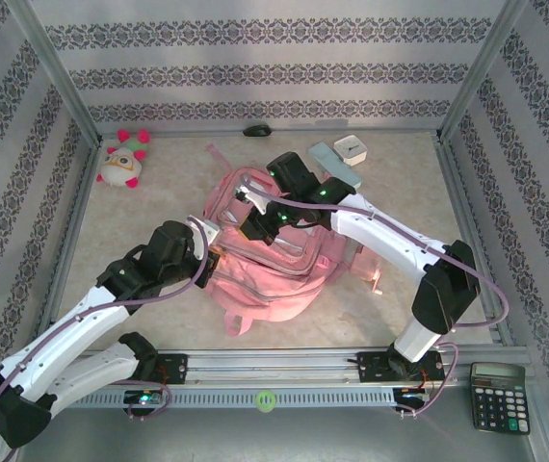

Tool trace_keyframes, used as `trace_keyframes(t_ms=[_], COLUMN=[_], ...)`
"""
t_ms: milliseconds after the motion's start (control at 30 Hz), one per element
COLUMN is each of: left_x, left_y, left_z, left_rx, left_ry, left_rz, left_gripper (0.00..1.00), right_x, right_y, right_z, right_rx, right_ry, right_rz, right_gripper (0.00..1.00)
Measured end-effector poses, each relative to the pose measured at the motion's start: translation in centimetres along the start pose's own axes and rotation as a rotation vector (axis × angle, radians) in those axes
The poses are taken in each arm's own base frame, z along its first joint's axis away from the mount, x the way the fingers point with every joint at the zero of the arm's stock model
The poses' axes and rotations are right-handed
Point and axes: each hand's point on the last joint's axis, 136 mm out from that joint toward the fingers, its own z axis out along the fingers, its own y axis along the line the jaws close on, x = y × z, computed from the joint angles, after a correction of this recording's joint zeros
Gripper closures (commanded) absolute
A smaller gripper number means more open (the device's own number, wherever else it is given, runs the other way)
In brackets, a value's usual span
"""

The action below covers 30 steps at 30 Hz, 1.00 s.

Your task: Pack the student bag

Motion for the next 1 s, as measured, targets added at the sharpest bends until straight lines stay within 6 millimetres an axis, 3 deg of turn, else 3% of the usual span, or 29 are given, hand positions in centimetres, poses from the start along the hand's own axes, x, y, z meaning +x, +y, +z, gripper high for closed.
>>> trace_keyframes(t_ms=[67, 133, 233, 333, 533, 700, 1000], left_x=[0.1, 0.2, 0.5, 0.4, -0.2, -0.5, -0.7], left_y=[-0.7, -1.4, -2.0, -2.4, -2.3, -1.8, -0.9], left_z=[0.0, 0.1, 0.2, 0.1, 0.2, 0.9, 1.8], left_rx=[0.039, 0.084, 0.129, 0.151, 0.149, 0.122, 0.07], left_ry=[0.004, 0.006, -0.008, -0.037, -0.072, -0.076, -0.073], left_rz=[0.006, 0.005, -0.009, -0.018, -0.028, -0.051, -0.096], left_gripper=[0.84, 0.81, 0.65, 0.58, 0.55, 0.57, 0.93], right_x=[0.2, 0.3, 0.5, 0.4, -0.3, -0.5, -0.8], right_y=[0.1, 0.0, -0.2, -0.3, -0.5, -0.4, -0.3], right_z=[-0.1, -0.1, -0.1, -0.1, -0.2, 0.4, 0.7], right_rx=[0.001, 0.004, 0.018, 0.027, 0.037, 0.044, 0.066], right_ry=[0.006, 0.013, 0.02, 0.017, -0.01, -0.012, -0.015], right_rz=[0.007, 0.021, 0.057, 0.098, 0.183, 0.221, 0.235], right_gripper=[1.0, 1.0, 1.0, 1.0, 1.0, 1.0, 1.0])
